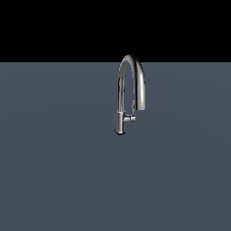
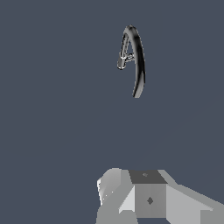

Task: Turn on the faucet by rotating a designated handle.

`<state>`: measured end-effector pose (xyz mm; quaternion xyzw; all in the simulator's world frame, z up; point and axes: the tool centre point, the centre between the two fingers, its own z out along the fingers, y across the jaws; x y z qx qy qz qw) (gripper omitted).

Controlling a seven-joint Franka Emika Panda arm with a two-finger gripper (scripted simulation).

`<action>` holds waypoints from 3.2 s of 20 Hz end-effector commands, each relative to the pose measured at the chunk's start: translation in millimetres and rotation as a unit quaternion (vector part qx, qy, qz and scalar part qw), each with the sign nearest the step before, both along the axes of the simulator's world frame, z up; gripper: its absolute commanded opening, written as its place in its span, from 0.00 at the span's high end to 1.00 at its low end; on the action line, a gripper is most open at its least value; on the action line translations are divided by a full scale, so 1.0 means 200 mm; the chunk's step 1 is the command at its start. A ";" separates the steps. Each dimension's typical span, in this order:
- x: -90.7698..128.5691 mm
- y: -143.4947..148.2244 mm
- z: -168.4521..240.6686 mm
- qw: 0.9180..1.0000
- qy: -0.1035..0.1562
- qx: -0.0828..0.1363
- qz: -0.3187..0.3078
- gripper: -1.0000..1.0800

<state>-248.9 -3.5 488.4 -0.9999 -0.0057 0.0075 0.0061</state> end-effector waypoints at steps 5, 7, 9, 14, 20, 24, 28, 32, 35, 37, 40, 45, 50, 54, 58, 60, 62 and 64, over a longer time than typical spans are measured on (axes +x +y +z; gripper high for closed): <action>0.09 0.00 -0.01 0.999 0.023 0.017 -0.018 1.00; 0.13 0.00 -0.02 0.999 0.033 0.025 -0.027 1.00; 0.18 0.00 -0.03 0.998 0.044 0.034 -0.036 1.00; 0.32 -0.01 -0.07 0.993 0.078 0.059 -0.063 1.00; 0.48 -0.02 -0.12 0.984 0.119 0.091 -0.097 1.00; 0.59 -0.04 -0.17 0.975 0.148 0.113 -0.119 1.00; 0.70 -0.06 -0.22 0.965 0.176 0.135 -0.142 1.00; 0.80 -0.08 -0.29 0.952 0.204 0.157 -0.165 1.00; 0.88 -0.10 -0.34 0.941 0.226 0.174 -0.182 1.00; 0.92 -0.11 -0.37 0.933 0.240 0.185 -0.193 1.00; 1.00 -0.13 -0.43 0.920 0.261 0.202 -0.210 1.00; 1.11 -0.16 -0.54 0.896 0.297 0.230 -0.238 1.00; 1.21 -0.19 -0.66 0.868 0.332 0.258 -0.265 1.00; 1.29 -0.22 -0.77 0.842 0.360 0.280 -0.288 1.00; 1.36 -0.25 -0.88 0.813 0.389 0.303 -0.310 1.00; 1.39 -0.26 -0.94 0.797 0.403 0.314 -0.321 1.00; 1.42 -0.27 -1.01 0.781 0.417 0.326 -0.332 1.00; 1.45 -0.28 -1.08 0.763 0.432 0.337 -0.344 1.00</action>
